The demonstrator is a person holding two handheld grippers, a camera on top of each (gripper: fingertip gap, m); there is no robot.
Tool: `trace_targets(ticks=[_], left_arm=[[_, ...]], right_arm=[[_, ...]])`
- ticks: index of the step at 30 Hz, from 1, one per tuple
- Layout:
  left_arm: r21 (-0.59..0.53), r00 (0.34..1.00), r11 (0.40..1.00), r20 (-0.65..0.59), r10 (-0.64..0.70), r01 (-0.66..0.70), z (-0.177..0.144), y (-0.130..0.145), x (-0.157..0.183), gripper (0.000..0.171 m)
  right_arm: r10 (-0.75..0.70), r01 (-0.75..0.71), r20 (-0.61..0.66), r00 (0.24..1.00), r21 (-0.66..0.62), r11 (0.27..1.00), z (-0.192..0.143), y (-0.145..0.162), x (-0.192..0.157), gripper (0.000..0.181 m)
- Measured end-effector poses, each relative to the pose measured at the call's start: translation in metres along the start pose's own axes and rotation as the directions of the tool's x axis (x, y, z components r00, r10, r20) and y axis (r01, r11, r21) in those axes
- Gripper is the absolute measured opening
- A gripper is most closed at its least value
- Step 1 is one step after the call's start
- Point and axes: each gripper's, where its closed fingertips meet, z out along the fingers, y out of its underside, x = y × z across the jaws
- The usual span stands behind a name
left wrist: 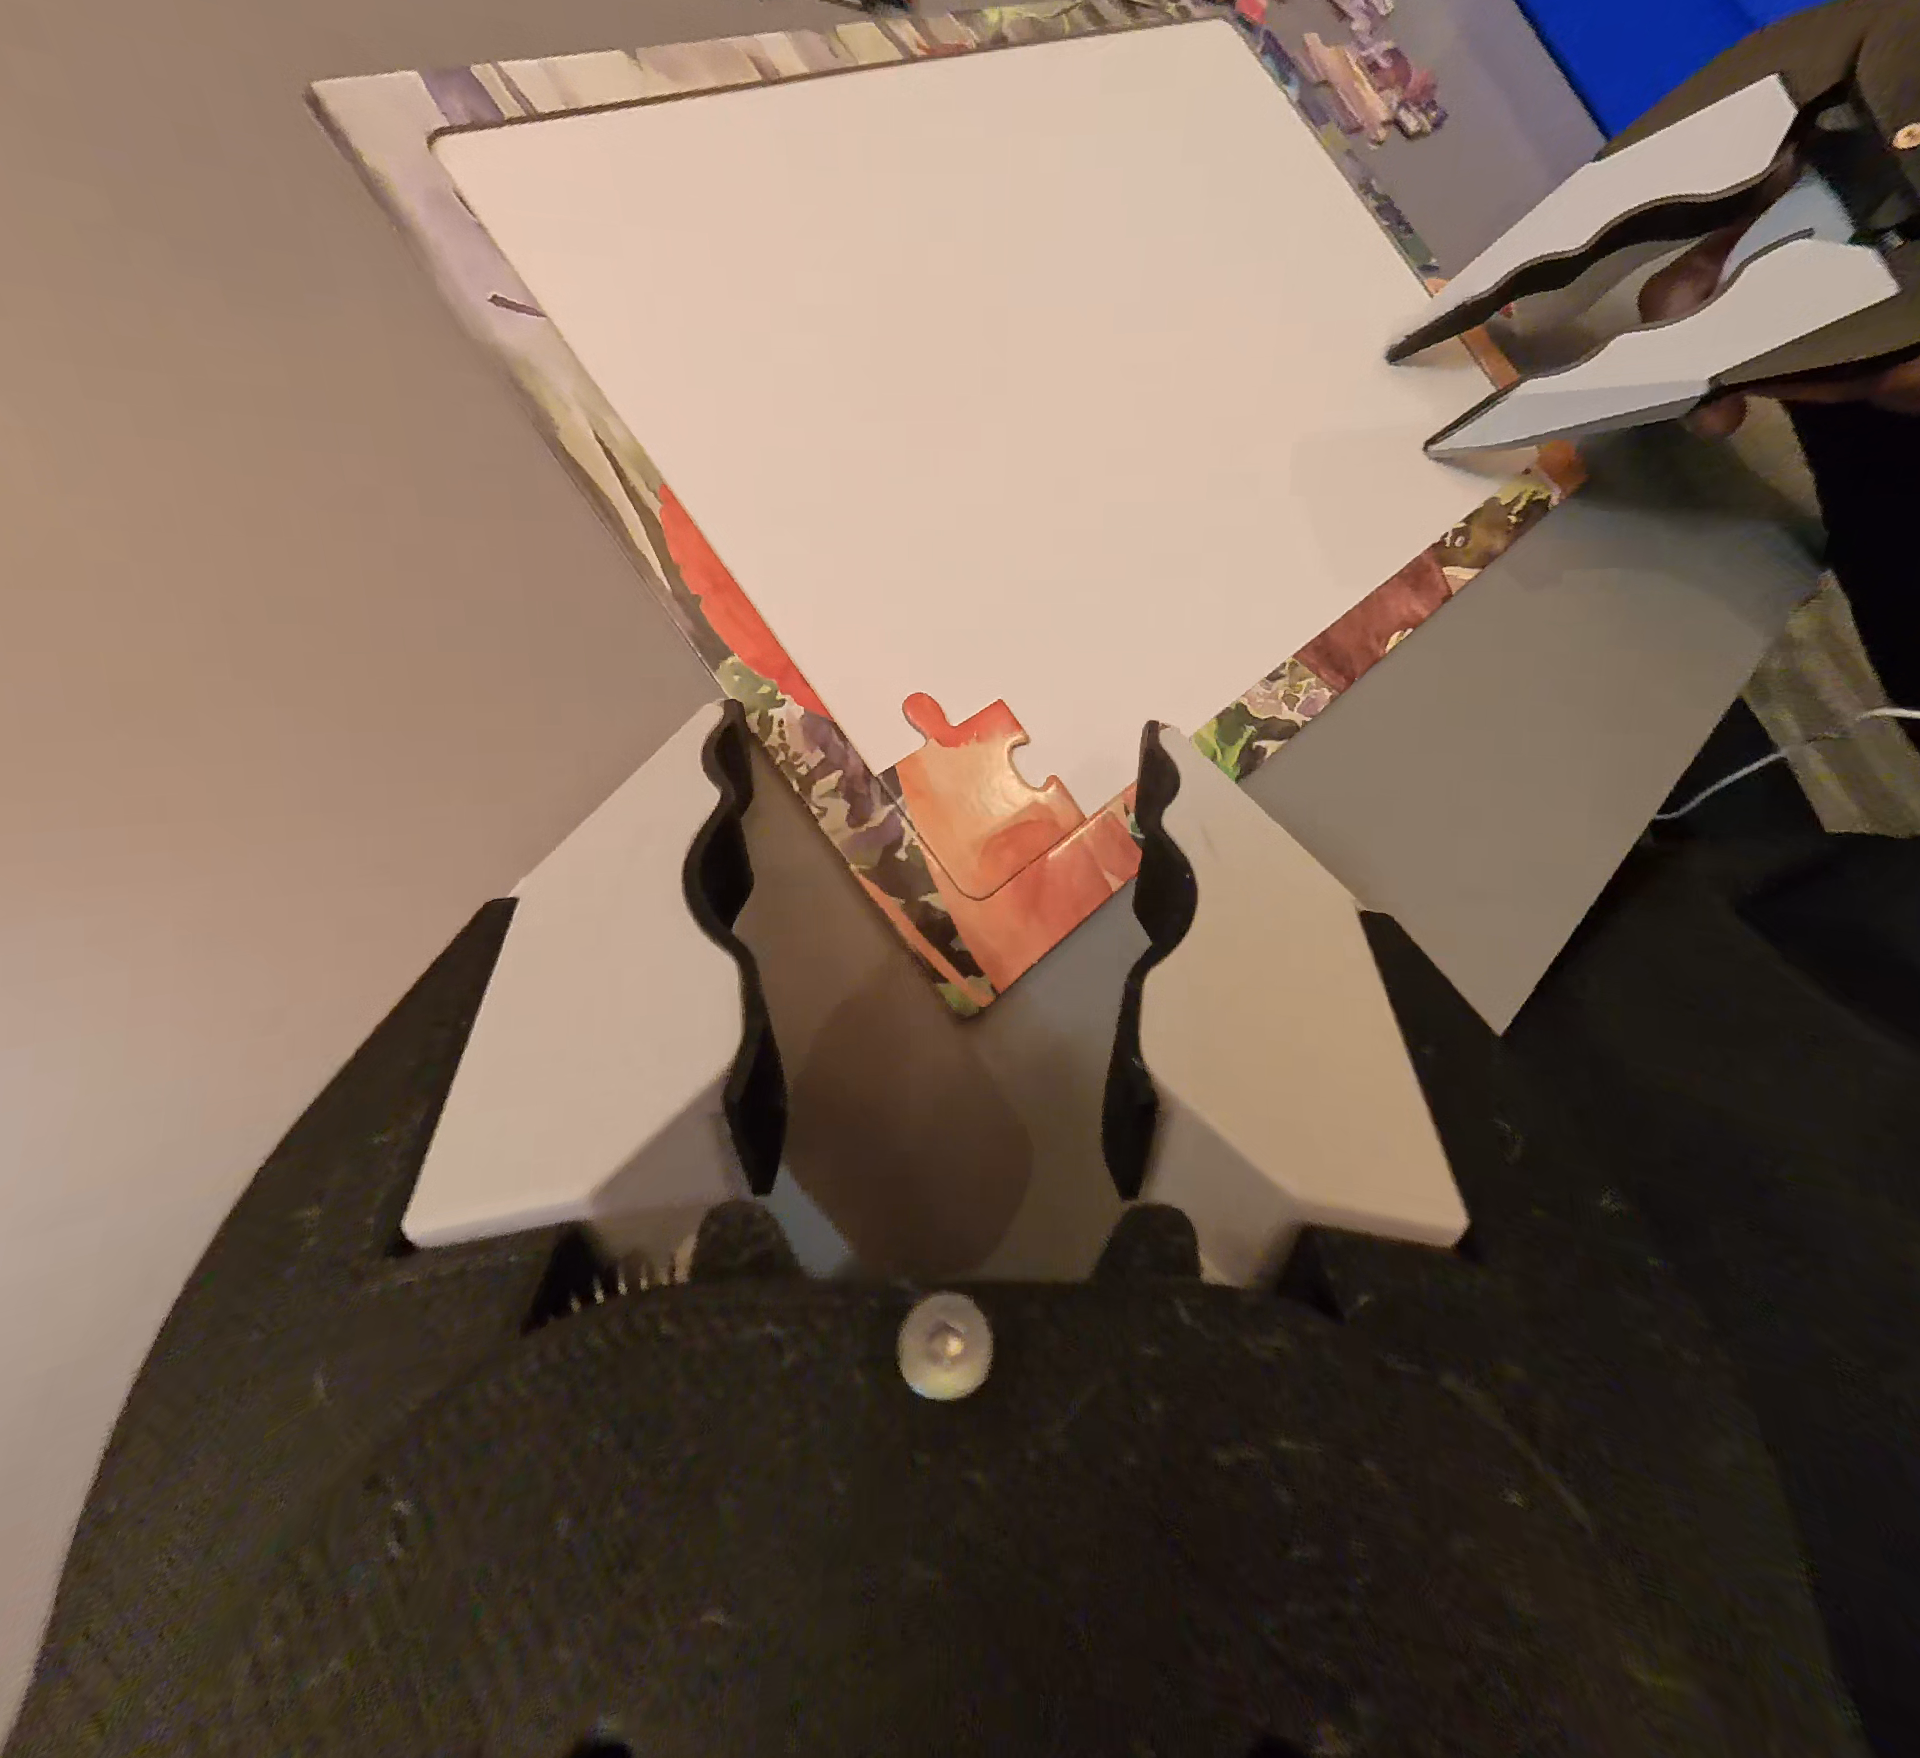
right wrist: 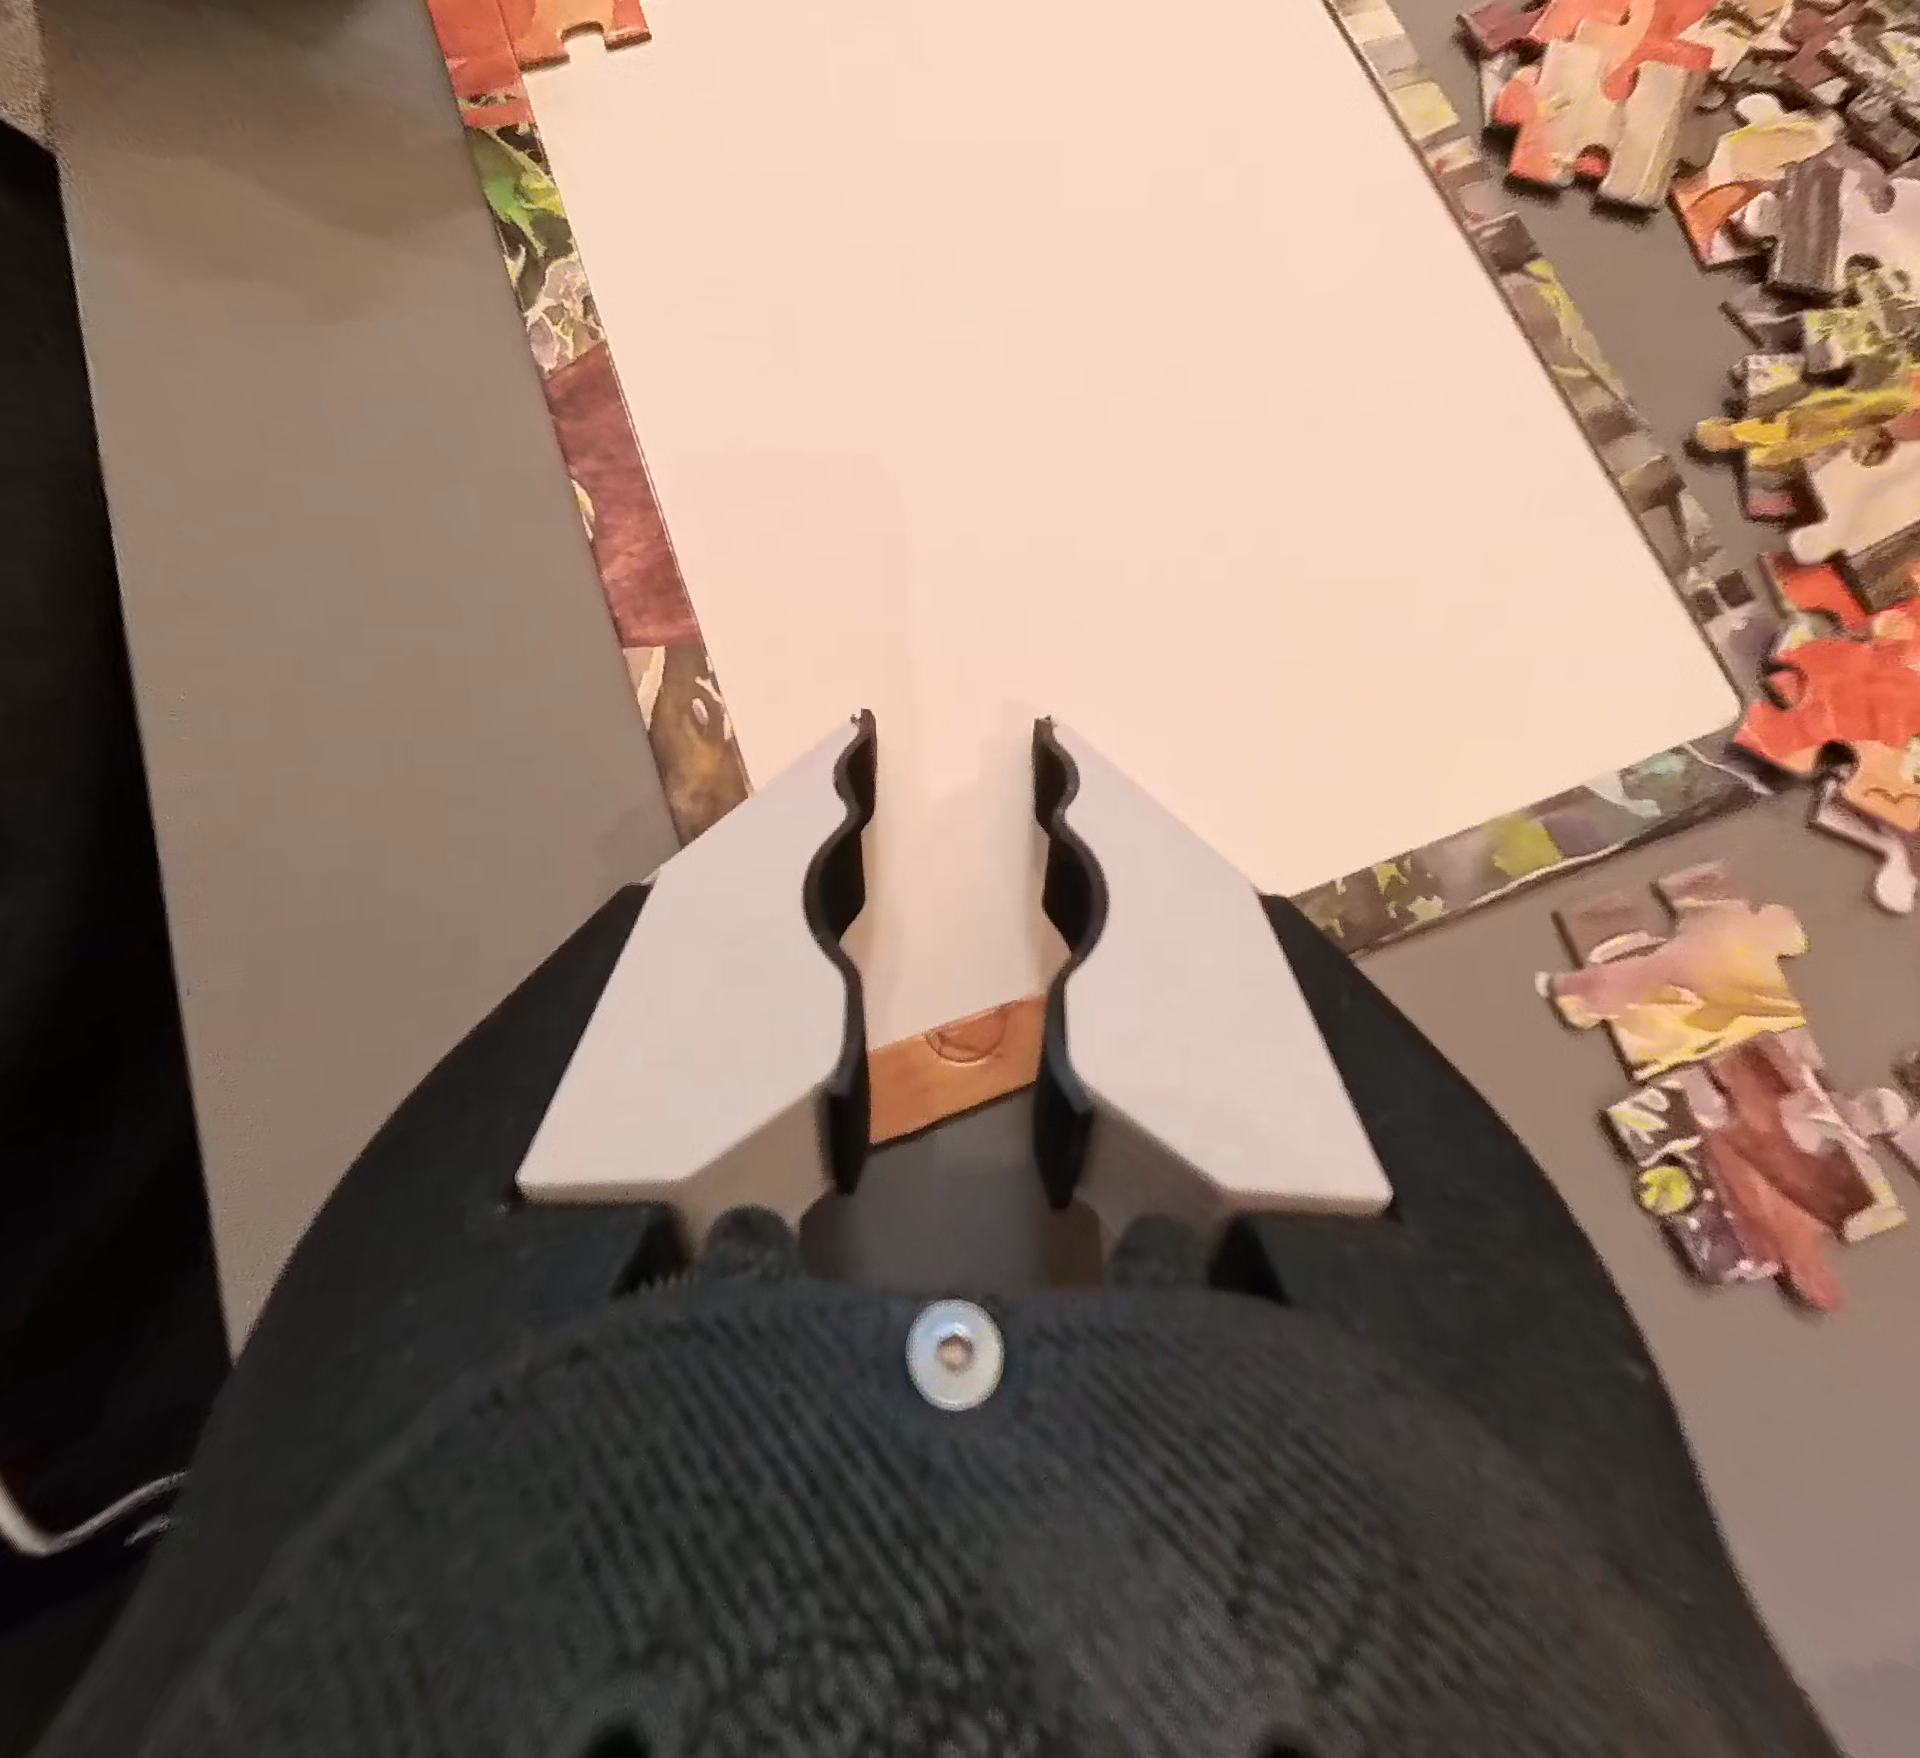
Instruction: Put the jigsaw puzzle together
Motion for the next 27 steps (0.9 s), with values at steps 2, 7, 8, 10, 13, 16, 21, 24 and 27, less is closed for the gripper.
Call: trace_targets(ticks=[2,7,8,10,13,16,21,24,27], left_arm=[[-0.003,0.999,0.999,-0.035,-0.033,0.033,-0.002,-0.002,0.0,0.073],[0.07,0.989,0.993,-0.123,-0.087,0.096,-0.013,-0.027,-0.001,0.072],[0.099,0.989,0.991,-0.125,-0.075,0.088,-0.015,-0.036,-0.003,0.071],[0.145,0.993,0.988,-0.111,-0.027,0.043,-0.015,-0.056,-0.009,0.071],[0.181,0.994,0.98,-0.061,0.096,-0.083,-0.004,-0.089,-0.017,0.07],[0.224,0.97,0.946,0.004,0.241,-0.236,0.014,-0.132,-0.024,0.063],[0.363,0.951,0.886,0.004,0.308,-0.289,0.039,-0.196,-0.022,0.052],[0.373,0.956,0.886,0.003,0.294,-0.274,0.05,-0.194,-0.033,0.051],[0.332,0.941,0.883,0.053,0.334,-0.333,0.054,-0.173,-0.052,0.046]], right_arm=[[0.006,-0.006,0.005,1.0,-0.005,1.0,0.0,0.0,0.001,0.029],[0.018,-0.018,-0.01,1.0,-0.002,1.0,-0.001,0.0,0.001,0.029],[0.022,-0.022,-0.008,1.0,-0.002,1.0,-0.003,-0.001,0.001,0.029],[0.032,-0.031,-0.023,0.999,0.031,0.999,-0.01,-0.009,0.009,0.029],[0.036,-0.024,-0.15,0.988,0.079,0.997,-0.03,-0.025,0.051,0.029],[0.062,-0.028,-0.335,0.94,0.105,0.994,-0.051,-0.041,0.118,0.03],[0.215,-0.11,-0.406,0.888,0.265,0.958,-0.062,-0.069,0.202,0.032],[0.304,-0.192,-0.412,0.859,0.291,0.937,-0.052,-0.053,0.22,0.033],[0.27,-0.164,-0.512,0.815,0.242,0.956,-0.05,-0.026,0.228,0.026]])
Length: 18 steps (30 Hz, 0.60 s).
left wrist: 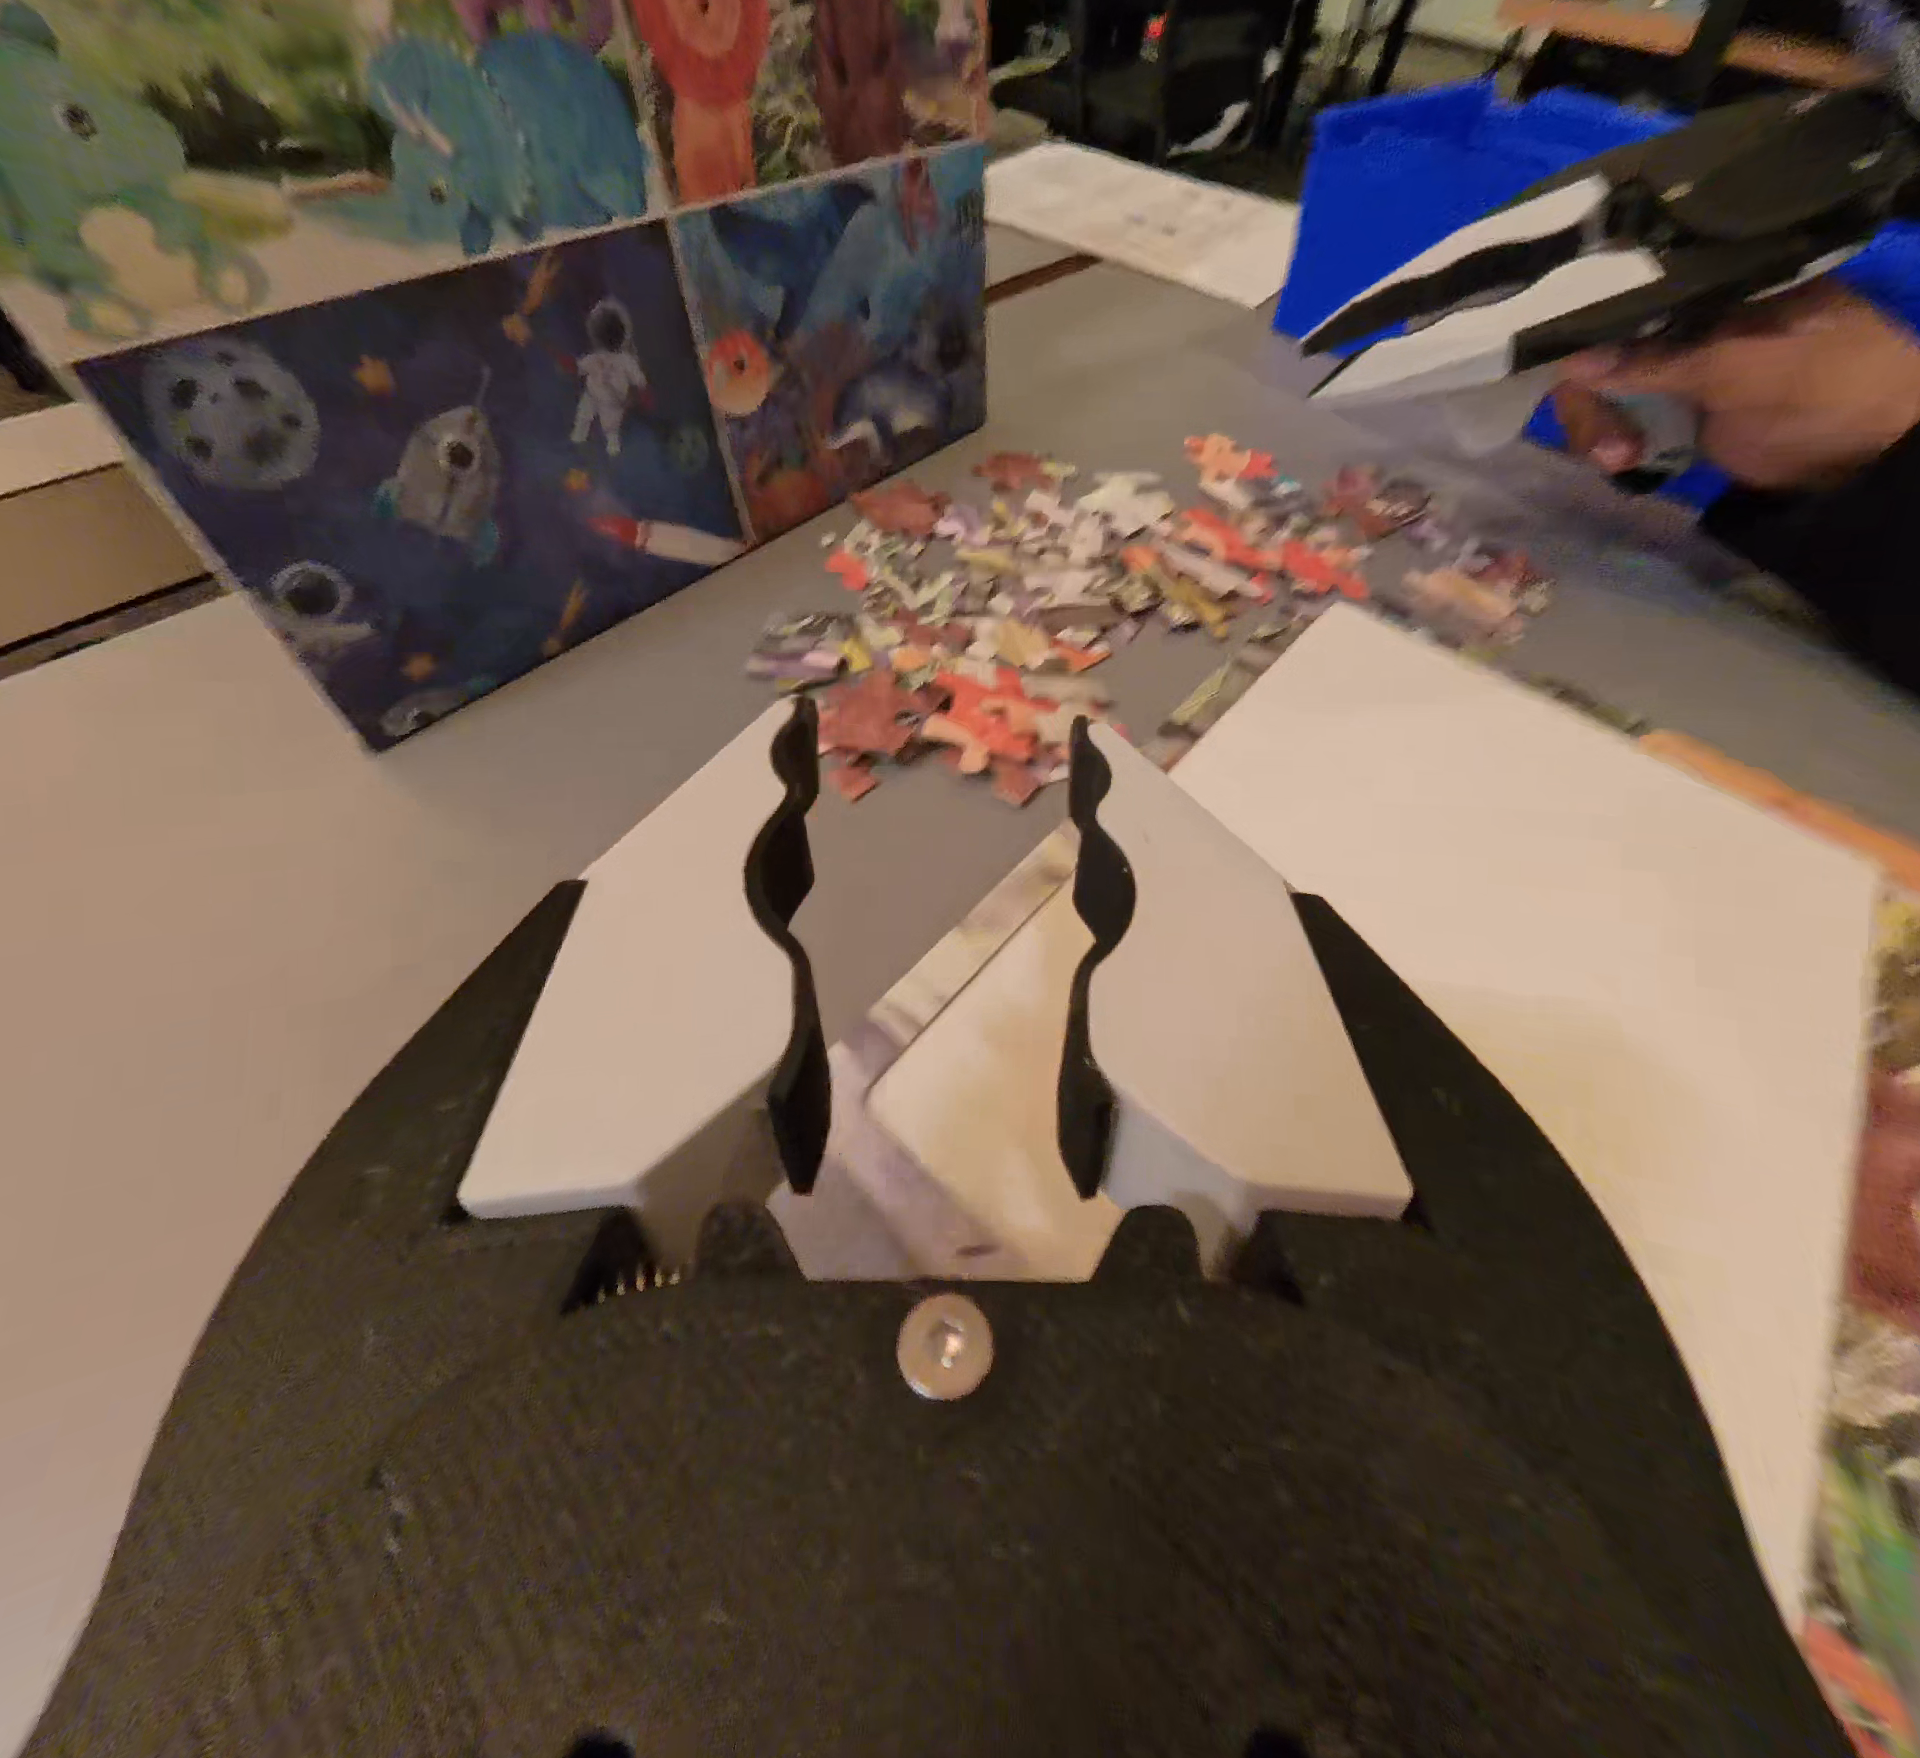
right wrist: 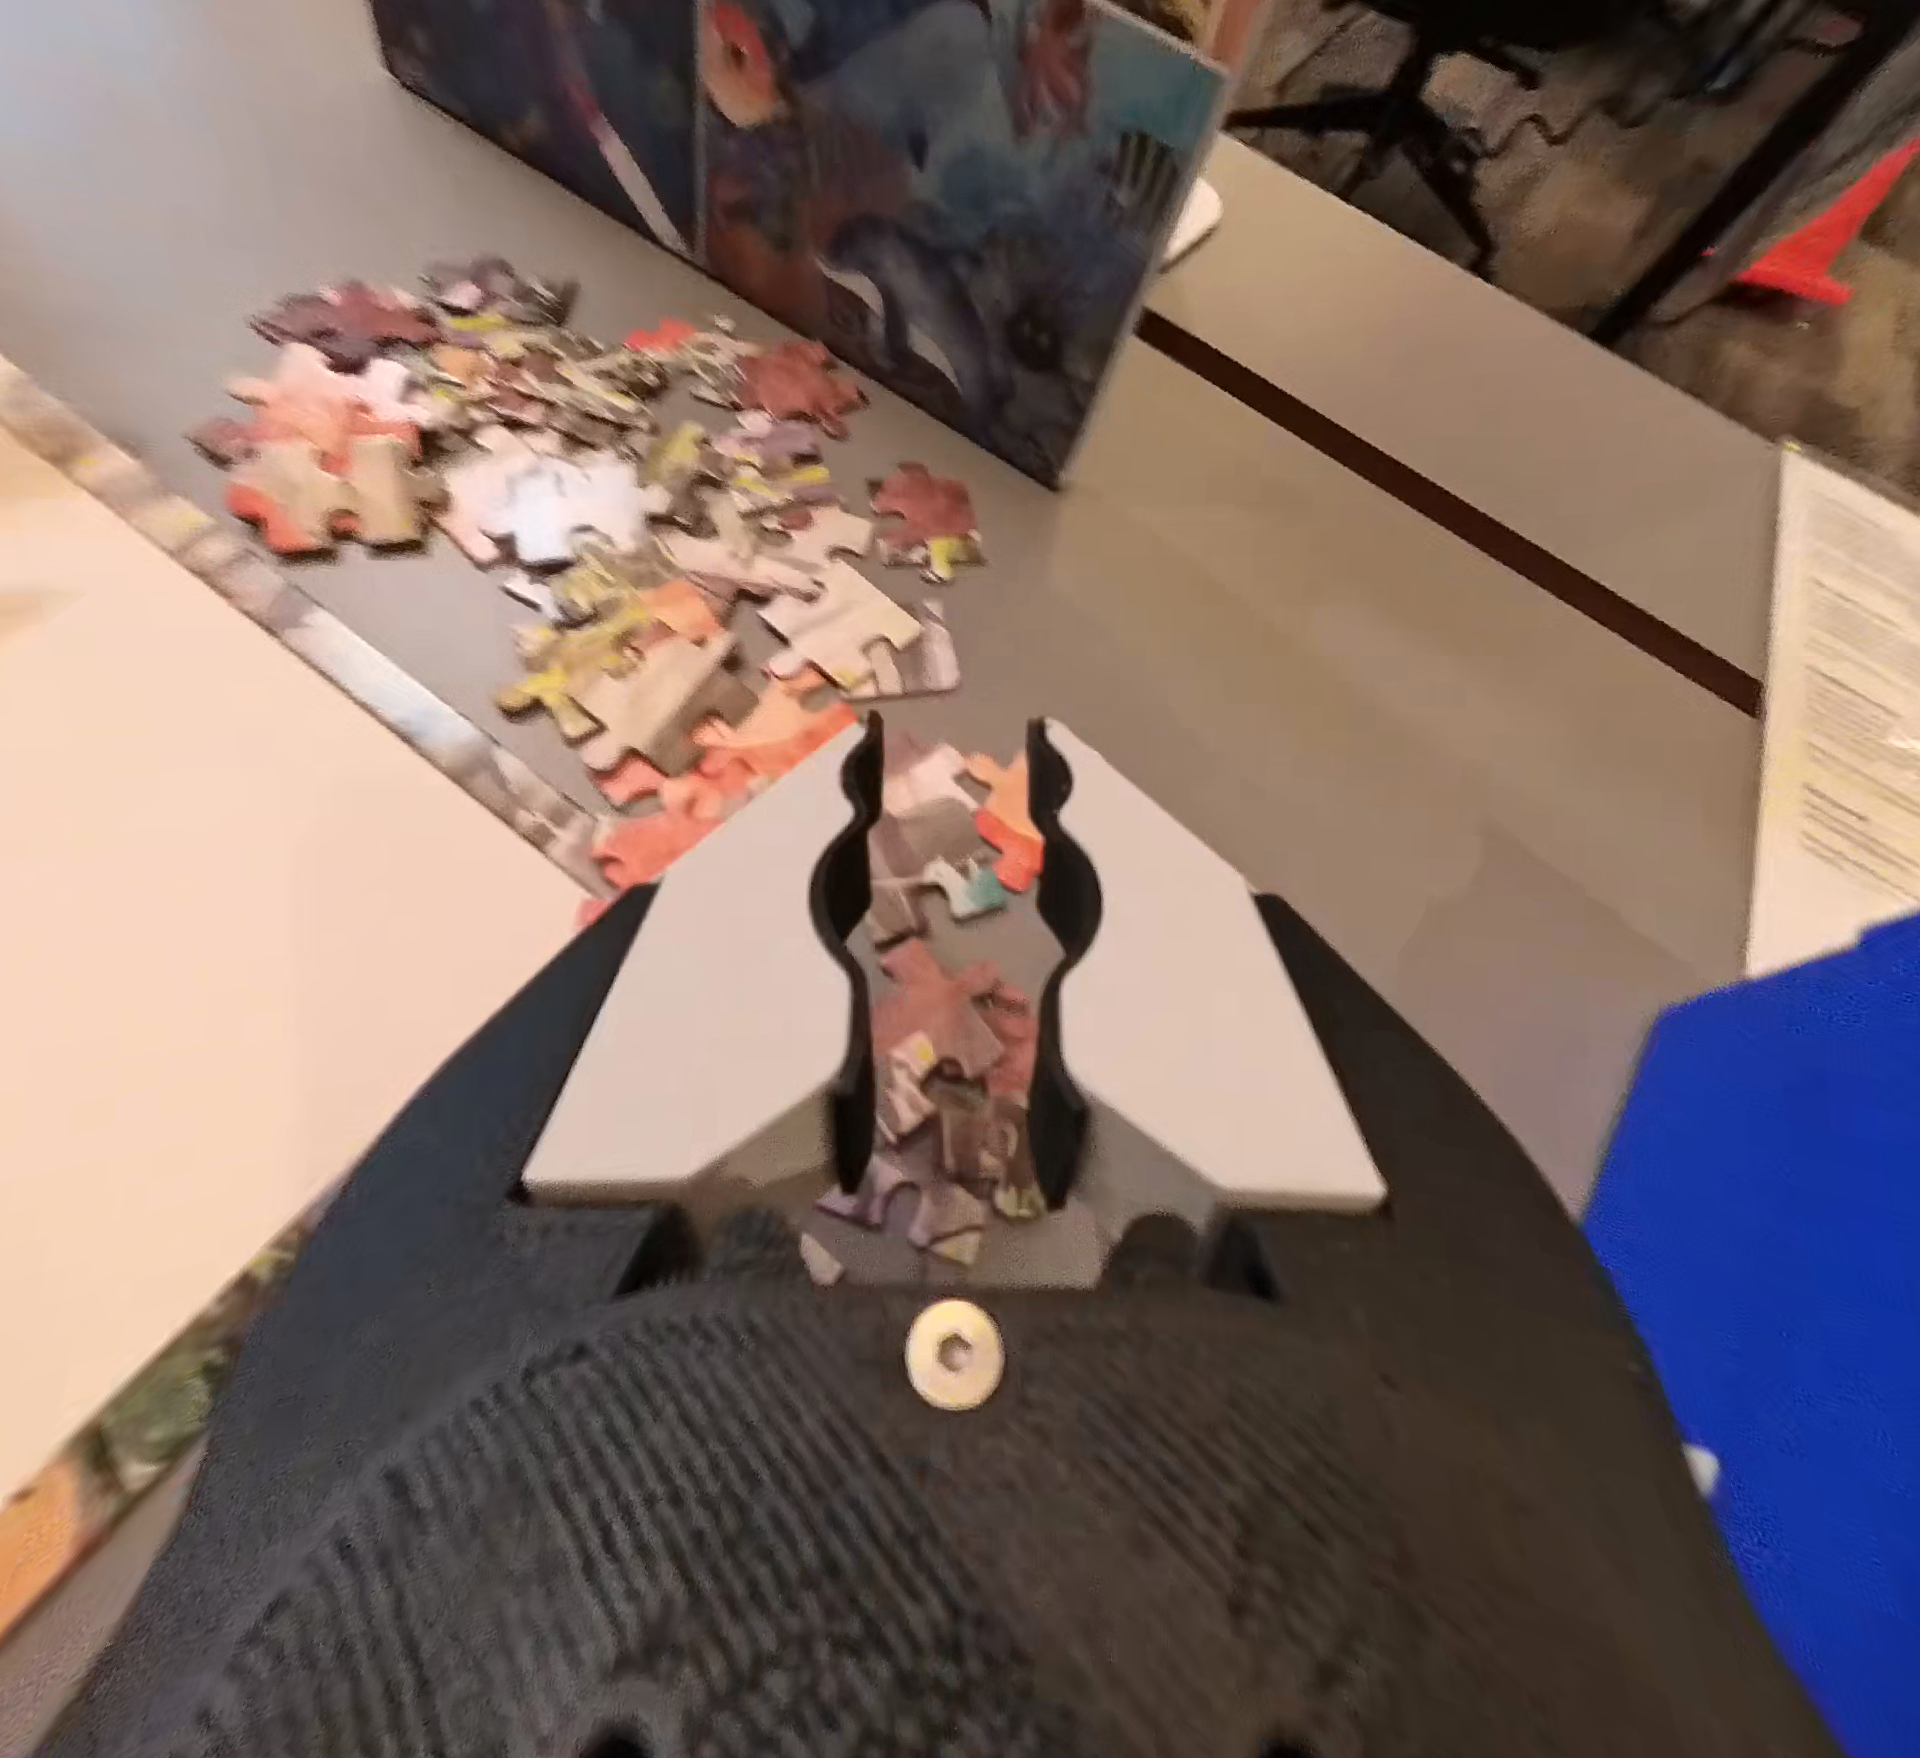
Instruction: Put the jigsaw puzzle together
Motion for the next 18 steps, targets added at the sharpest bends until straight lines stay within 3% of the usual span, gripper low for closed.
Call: trace_targets(ticks=[7,12,18], left_arm=[[-0.02,0.999,0.999,-0.003,-0.05,0.05,0.002,0.009,-0.009,0.043],[-0.001,0.98,0.986,-0.109,-0.167,0.168,0.002,0.004,0.003,0.043],[0.014,0.965,0.972,-0.127,-0.23,0.233,-0.001,0.001,-0.003,0.043]], right_arm=[[0.139,-0.141,-0.036,0.99,-0.066,0.988,0.007,0.025,0.021,0.034],[0.242,-0.242,-0.013,0.97,-0.094,0.966,0.017,0.038,0.025,0.036],[0.252,-0.254,-0.031,0.967,-0.13,0.958,0.022,0.043,0.028,0.037]])
